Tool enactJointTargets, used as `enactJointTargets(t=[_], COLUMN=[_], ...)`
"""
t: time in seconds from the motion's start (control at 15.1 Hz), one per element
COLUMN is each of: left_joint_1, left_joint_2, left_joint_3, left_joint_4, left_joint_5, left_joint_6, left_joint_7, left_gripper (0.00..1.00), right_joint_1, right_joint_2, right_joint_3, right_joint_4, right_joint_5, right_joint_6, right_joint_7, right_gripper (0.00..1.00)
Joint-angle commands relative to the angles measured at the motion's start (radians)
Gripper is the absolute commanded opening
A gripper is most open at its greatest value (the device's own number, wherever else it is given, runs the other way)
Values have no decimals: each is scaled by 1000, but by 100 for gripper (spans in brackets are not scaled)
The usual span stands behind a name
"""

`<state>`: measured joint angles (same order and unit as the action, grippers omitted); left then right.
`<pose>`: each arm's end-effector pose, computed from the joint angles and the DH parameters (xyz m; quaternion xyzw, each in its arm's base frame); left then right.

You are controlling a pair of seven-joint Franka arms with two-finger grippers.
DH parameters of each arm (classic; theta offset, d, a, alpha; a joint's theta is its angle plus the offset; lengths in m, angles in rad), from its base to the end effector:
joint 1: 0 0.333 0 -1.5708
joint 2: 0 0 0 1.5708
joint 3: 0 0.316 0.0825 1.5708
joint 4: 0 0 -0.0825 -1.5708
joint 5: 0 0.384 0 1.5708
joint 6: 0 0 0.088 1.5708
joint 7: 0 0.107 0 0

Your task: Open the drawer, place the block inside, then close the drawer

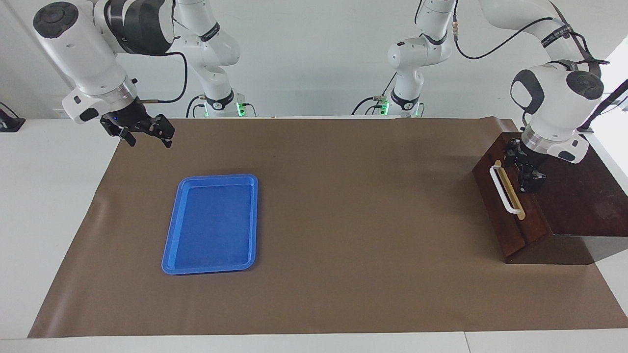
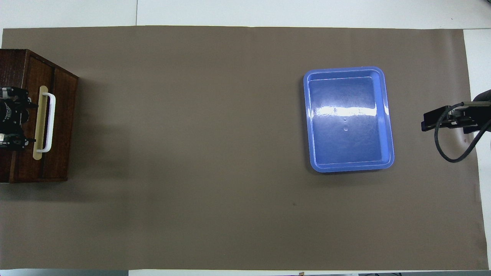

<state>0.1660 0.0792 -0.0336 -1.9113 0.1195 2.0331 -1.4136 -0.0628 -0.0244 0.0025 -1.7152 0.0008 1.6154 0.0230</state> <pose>0.5781 0.0842 0.4576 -0.7322 -0.6787 -0.0486 0.0295 0.5446 -0.0328 0.5735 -0.9984 0.0416 0.0377 0.0011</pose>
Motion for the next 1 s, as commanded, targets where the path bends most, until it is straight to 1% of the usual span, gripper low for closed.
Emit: enactJointTargets(t=[0.0,0.2,0.33,0.4,0.46,0.53,0.66,0.8,0.93], left_joint_1=[10,-35,-45,-45,-46,-51,-57,-98,-100], left_joint_2=[-24,-33,-71,-88,-96,-111,-110,-108,-107], left_joint_3=[-6,-16,-20,-22,-22,-22,-25,-23,-26], left_joint_4=[43,90,90,90,95,113,152,163,163], left_joint_5=[25,16,8,-13,-61,-84,-107,-112,-116], left_joint_6=[-30,-121,-193,-233,-272,-321,-407,-435,-438], left_joint_7=[97,282,458,551,630,703,854,924,956], left_gripper=[100,100,100,100,100,100,100,100,100], right_joint_1=[-9,-9,-8,-8,-8,-8,-8,-9,-20], right_joint_2=[4,3,3,3,0,-2,-9,-11,-11], right_joint_3=[14,14,16,16,14,14,14,14,14], right_joint_4=[32,32,31,31,26,22,19,20,19], right_joint_5=[-15,-15,-16,-16,-16,-16,-16,-16,-16], right_joint_6=[1,4,5,5,1,1,-5,-3,-6], right_joint_7=[11,14,5,-6,-21,-26,-26,-25,-28], right_gripper=[100,100,100,100,100,100,100,100,100])
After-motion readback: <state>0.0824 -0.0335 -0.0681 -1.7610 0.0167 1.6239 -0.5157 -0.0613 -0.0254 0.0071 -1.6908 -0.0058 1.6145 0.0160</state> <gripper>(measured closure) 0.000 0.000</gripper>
